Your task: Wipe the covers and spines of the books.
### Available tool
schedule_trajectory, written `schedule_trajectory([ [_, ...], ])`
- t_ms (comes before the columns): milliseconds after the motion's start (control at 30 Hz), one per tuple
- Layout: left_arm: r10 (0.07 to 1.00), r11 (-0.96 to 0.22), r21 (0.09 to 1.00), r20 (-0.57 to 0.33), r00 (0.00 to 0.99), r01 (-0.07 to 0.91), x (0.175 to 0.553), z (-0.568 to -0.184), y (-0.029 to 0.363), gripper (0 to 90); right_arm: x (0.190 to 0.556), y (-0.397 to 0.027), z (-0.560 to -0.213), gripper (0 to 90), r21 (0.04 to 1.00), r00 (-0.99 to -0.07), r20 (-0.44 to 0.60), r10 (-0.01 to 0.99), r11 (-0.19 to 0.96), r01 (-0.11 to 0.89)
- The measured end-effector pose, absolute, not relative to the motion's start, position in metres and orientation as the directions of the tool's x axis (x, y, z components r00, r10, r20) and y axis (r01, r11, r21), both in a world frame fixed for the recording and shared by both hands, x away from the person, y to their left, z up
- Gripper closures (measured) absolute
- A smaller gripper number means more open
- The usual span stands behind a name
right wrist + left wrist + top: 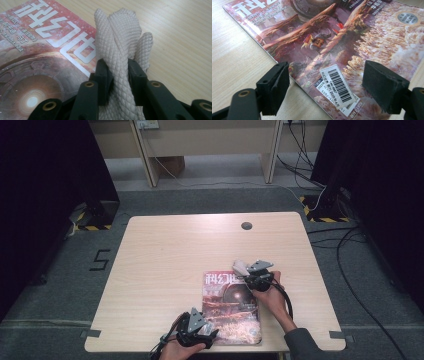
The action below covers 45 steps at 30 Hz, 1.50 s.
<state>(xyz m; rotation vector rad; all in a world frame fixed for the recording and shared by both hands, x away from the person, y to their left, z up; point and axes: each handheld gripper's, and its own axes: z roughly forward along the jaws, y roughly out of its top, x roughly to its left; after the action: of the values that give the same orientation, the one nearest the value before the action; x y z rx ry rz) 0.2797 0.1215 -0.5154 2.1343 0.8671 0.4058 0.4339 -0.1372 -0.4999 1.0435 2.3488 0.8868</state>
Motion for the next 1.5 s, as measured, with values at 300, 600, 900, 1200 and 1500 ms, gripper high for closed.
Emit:
schedule_trajectory([
  [300, 0.695, -0.467, 0.764, 0.006, 0.719, 0.445, 0.2799, -0.5153, 0.1216, 21.0, 0.4338, -0.1374, -0.4999, 73.5, 0.696, -0.631, -0.114, 0.768, 0.515, 0.500],
  [600, 0.695, -0.467, 0.764, 0.004, 0.719, 0.446, 0.2801, -0.5153, 0.1217, 21.0, 0.4335, -0.1374, -0.5002, 73.5, 0.698, -0.633, -0.112, 0.766, 0.513, 0.499],
  [900, 0.696, -0.464, 0.764, 0.002, 0.718, 0.448, 0.2799, -0.5153, 0.1217, 21.0, 0.4332, -0.1376, -0.5002, 73.5, 0.697, -0.631, -0.107, 0.769, 0.510, 0.503],
  [1200, 0.695, -0.465, 0.765, 0.005, 0.719, 0.445, 0.2799, -0.5154, 0.1215, 21.0, 0.4333, -0.1377, -0.5002, 73.5, 0.699, -0.631, -0.107, 0.768, 0.510, 0.502],
  [1500, 0.696, -0.464, 0.764, 0.002, 0.718, 0.448, 0.2800, -0.5154, 0.1218, 21.0, 0.4332, -0.1375, -0.5000, 73.5, 0.697, -0.632, -0.109, 0.767, 0.512, 0.502],
])
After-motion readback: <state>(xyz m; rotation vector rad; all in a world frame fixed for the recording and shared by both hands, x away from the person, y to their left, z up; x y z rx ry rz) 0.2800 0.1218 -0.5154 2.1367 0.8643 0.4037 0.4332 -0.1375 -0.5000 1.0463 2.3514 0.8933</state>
